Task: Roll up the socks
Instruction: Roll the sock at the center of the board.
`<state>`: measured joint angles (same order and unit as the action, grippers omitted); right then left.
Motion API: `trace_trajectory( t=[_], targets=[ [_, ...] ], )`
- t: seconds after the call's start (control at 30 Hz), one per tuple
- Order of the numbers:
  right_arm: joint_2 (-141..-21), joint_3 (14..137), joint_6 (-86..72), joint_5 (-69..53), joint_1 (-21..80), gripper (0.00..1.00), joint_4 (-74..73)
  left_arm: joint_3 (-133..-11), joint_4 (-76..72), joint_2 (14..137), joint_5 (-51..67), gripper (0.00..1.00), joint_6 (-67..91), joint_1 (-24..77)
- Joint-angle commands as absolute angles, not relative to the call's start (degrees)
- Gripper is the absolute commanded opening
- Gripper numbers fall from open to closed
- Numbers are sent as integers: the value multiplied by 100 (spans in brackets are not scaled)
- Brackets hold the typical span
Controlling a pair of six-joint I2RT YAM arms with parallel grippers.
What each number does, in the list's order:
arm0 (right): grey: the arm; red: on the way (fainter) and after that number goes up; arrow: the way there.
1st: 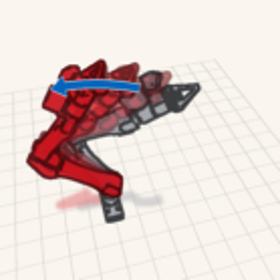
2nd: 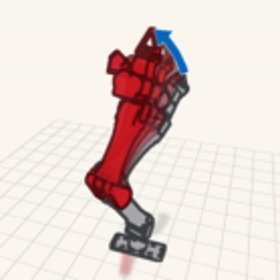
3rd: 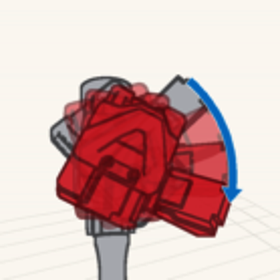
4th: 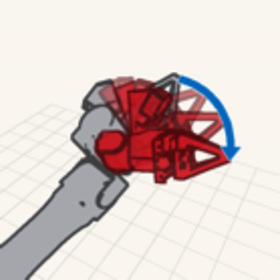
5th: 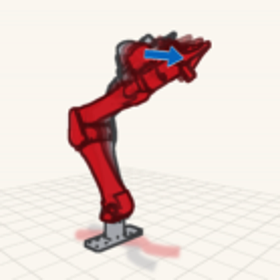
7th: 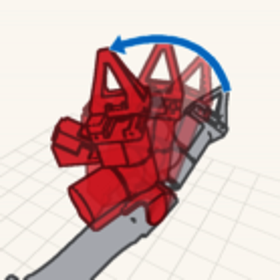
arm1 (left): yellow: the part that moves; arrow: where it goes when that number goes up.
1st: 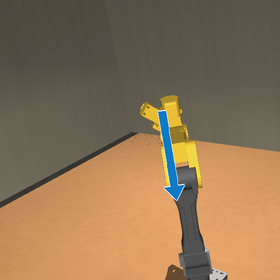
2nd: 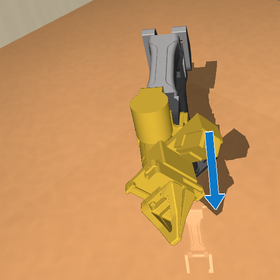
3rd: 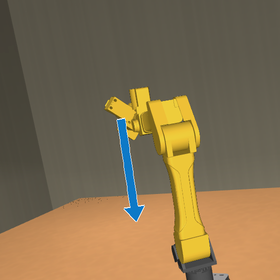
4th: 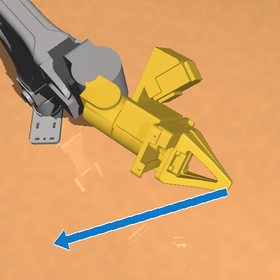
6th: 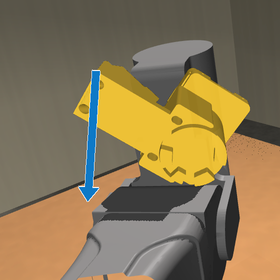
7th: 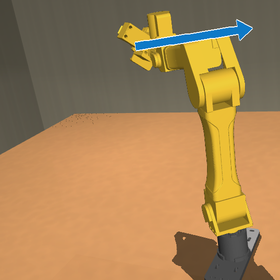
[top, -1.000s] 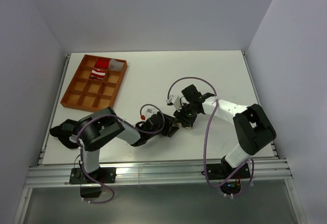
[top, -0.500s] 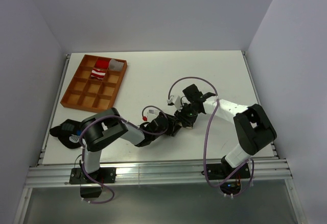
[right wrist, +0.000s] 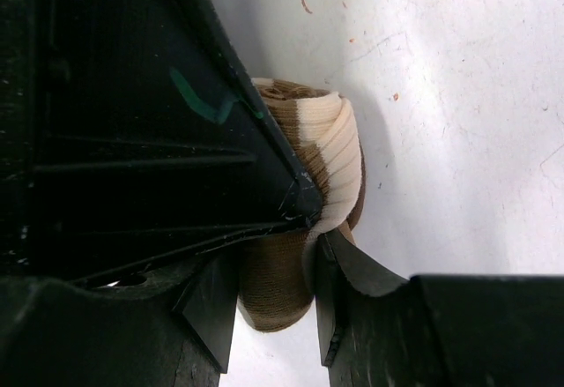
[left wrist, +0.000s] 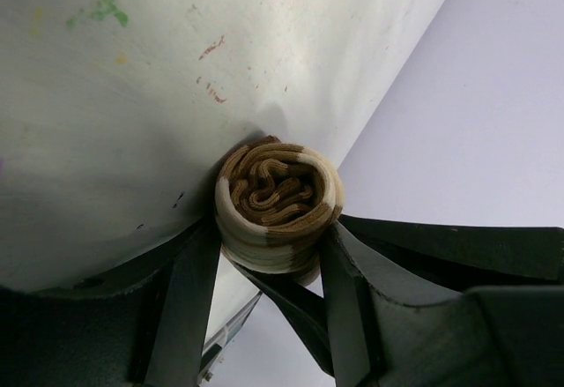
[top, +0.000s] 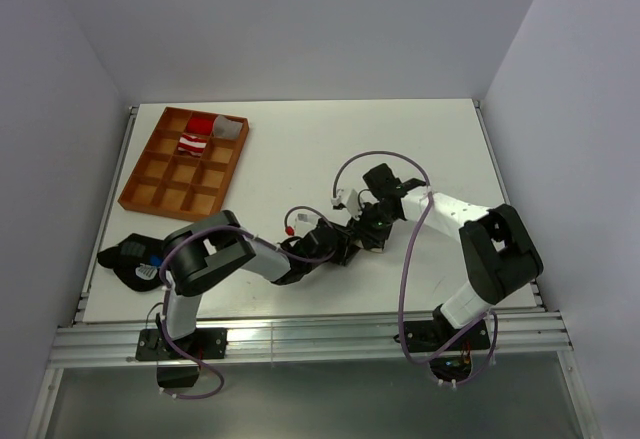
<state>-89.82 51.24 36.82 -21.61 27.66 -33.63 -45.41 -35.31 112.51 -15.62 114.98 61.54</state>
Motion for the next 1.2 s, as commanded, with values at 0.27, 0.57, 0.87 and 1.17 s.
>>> trace_trajectory(
  t=[0.27,0.57,0.87,1.17],
  targets=[
    [-8798,5334,3911,-4007,3103,6,-4122,-4948,-2347,11830,-1433,52,11215,6267],
    [-8657,5537,4368,-4526,3103,6,-4552,-5010,-2171,11909,-1362,46,11144,6258],
    [-8552,5608,4255,-4483,3103,14,-4571,-5133,-2346,12015,-1327,0,10969,6223],
    [-8218,5405,3736,-3701,3085,46,-4166,-5044,-2127,11857,-1318,0,10688,6100]
  ],
)
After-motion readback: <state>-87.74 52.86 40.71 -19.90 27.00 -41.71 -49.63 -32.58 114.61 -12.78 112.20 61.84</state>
